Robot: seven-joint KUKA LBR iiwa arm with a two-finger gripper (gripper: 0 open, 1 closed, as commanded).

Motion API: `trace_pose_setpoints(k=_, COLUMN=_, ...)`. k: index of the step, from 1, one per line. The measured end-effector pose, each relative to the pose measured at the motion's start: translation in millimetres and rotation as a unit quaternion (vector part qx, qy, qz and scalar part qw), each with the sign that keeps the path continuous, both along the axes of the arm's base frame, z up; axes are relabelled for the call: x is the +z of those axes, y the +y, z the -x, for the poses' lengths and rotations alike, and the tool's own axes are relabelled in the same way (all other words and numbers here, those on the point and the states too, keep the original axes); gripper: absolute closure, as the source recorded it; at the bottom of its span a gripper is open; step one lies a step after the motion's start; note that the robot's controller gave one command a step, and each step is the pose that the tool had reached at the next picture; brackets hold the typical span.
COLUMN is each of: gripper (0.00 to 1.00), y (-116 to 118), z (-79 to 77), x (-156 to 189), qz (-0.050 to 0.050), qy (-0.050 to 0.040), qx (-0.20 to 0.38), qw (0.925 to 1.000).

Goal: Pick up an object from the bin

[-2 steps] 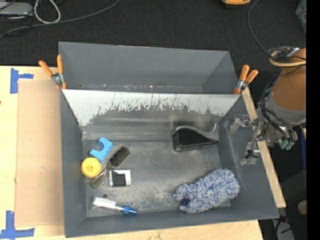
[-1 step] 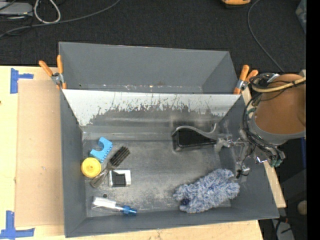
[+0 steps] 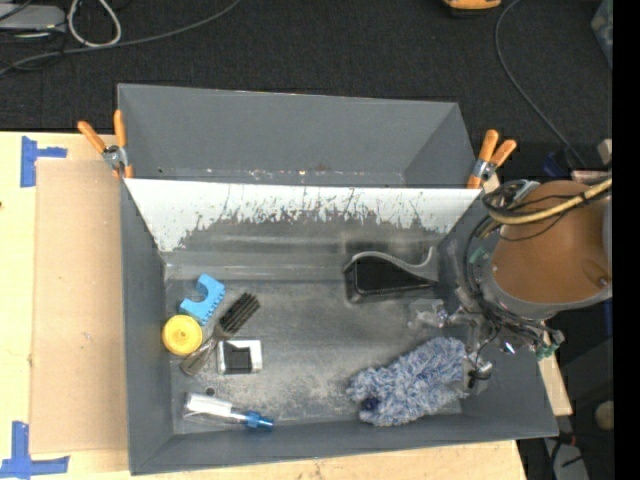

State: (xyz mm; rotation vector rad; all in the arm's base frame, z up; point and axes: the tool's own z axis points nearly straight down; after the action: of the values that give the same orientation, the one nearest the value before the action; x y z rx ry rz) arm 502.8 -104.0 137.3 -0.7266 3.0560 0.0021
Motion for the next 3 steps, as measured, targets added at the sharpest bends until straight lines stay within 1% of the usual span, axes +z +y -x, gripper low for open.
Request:
trace_pose_setpoints(k=1, gripper=0.00, y=25, z=9.2, x=-2, qz=-0.001, qy=0.0028, qx=0.108, qw=0.9942)
trace_pose_setpoints(k=2, gripper=0.00, y=21, z=-9.5, x=-72, qz=-0.001, qy=0.0035, qx=0.143, qw=0.9897)
trace_pose_setpoints(k=3, gripper=1.00, y=17, z=-11.9, x=-67, qz=0.000, qy=-0.0015, qx=0.260, qw=0.9655)
